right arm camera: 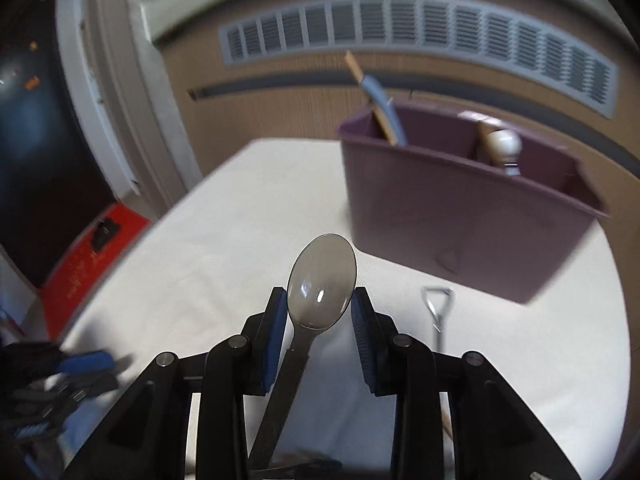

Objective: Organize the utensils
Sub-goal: 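Grasp the white plastic spoon with the left gripper while the right gripper holds the grey spoon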

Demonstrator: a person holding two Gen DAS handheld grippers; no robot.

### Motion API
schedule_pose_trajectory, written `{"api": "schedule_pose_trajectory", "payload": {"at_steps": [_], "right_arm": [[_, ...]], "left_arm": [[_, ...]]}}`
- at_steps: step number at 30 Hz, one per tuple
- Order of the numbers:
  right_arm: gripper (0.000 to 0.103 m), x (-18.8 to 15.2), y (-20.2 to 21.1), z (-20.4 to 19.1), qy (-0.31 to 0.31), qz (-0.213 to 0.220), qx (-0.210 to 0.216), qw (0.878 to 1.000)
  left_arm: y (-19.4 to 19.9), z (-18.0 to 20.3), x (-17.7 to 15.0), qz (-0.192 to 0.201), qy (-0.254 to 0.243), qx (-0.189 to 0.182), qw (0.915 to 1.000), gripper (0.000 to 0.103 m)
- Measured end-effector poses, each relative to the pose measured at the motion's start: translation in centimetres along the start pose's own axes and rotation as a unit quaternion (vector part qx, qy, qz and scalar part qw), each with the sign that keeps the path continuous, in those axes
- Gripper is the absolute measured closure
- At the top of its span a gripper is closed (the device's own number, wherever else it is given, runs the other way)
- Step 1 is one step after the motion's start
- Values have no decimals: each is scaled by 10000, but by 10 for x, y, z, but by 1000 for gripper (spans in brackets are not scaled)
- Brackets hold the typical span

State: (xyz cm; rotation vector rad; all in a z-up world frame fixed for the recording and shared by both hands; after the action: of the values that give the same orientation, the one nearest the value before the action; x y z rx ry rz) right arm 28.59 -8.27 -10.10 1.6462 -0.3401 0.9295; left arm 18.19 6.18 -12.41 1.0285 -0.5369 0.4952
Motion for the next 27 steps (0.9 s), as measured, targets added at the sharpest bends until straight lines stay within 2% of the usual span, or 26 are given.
{"api": "schedule_pose_trajectory", "payload": {"at_steps": [3, 9, 12, 14, 17, 23, 27], "right_arm": [[73, -12, 36, 19, -124, 219, -35, 9997], [73, -36, 79, 65, -428, 623, -459, 9961], [73, -41, 94, 80, -545, 768, -613, 9937], [73, -43, 104, 83, -530, 936, -726, 9915], [73, -45, 113, 85, -421, 1068, -817, 9900], [73, -42, 114, 88, -414, 1130, -850, 9891], [73, -43, 112, 86, -403, 1109, -800, 9898]], "left_arm": [[-3, 9, -2, -35, -100, -41, 9999, 69], [-21, 41, 14, -270, -745, -58, 9968, 66], [-46, 49, 26, -630, -986, 116, 9931, 66], [-59, 50, 29, -784, -1188, 368, 9891, 67], [-70, 44, 29, -986, -1061, 523, 9881, 72], [-79, 40, 30, -1026, -1068, 675, 9867, 82], [-86, 37, 30, -1090, -984, 674, 9869, 83]]}}
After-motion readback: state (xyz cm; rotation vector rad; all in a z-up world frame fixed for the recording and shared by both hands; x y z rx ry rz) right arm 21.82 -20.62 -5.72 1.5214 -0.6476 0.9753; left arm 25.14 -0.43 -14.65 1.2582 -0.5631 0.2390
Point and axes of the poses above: each gripper's, at about its wrist camera, not at the fingertips, and y roughly against the way its jaws point, z to its right, x to its top, the point moved 8 cm from there along -y, roughly the way its jaws point, and after that the axes turned 7 degrees about -x, right-handed, at the moved point
